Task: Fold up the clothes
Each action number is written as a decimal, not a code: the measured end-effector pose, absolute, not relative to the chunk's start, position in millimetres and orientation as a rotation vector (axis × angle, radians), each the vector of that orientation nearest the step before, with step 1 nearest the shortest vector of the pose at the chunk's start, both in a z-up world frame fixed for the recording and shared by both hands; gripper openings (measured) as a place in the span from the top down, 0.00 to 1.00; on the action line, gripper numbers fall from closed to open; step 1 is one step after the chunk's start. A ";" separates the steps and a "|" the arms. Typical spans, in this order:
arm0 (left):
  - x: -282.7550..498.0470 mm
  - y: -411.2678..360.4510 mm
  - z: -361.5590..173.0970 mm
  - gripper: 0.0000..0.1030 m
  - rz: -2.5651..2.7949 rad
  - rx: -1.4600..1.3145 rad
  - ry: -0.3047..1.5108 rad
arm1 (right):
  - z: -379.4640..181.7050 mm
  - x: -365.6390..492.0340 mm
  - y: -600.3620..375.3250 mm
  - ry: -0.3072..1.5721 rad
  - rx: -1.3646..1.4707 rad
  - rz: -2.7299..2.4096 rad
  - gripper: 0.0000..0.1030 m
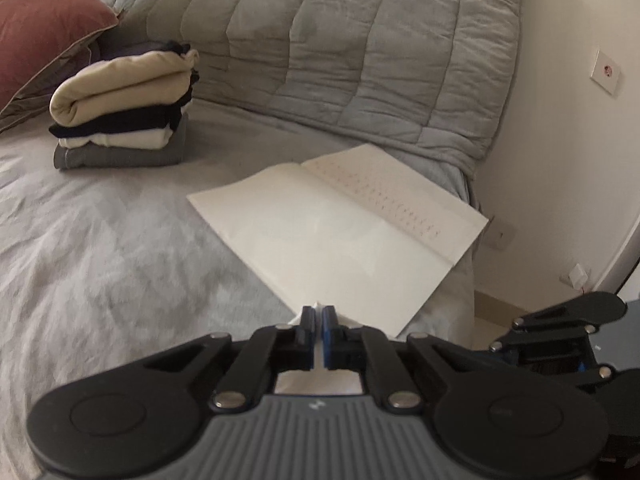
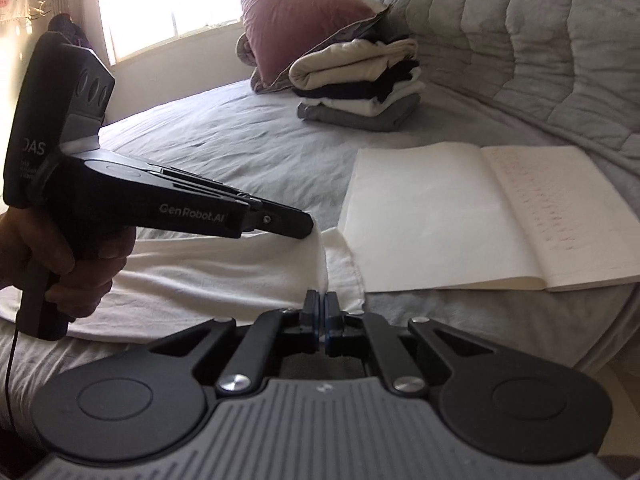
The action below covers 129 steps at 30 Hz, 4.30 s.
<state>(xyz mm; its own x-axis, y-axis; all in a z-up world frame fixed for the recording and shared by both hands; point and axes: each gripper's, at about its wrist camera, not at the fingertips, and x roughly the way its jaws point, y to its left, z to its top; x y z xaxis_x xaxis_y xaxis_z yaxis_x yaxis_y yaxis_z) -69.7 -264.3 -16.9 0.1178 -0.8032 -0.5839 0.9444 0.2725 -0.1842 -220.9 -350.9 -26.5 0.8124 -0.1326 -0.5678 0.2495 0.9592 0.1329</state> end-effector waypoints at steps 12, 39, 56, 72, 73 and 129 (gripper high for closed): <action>-66.3 -284.1 -49.4 0.96 -1.243 0.229 0.709 | -41.0 -206.2 -363.6 0.674 0.227 -0.266 0.98; 10.8 13.5 -13.8 0.41 -0.672 0.074 0.689 | -5.2 -133.2 -286.3 0.667 0.113 0.005 0.54; 66.4 105.5 -46.0 0.51 -0.460 -0.035 0.690 | -23.6 -43.2 -215.3 0.676 -0.035 0.349 0.54; 68.2 104.6 -54.8 0.94 -0.527 -0.103 0.692 | -42.9 -28.4 -202.3 0.681 -0.038 0.460 0.68; 67.4 104.4 -54.8 0.95 -0.520 -0.108 0.684 | -44.0 -29.7 -200.0 0.674 -0.055 0.465 0.75; -80.0 -11.0 -56.5 0.56 -1.050 0.255 0.633 | -42.2 -48.7 -228.7 0.710 -0.079 0.288 0.93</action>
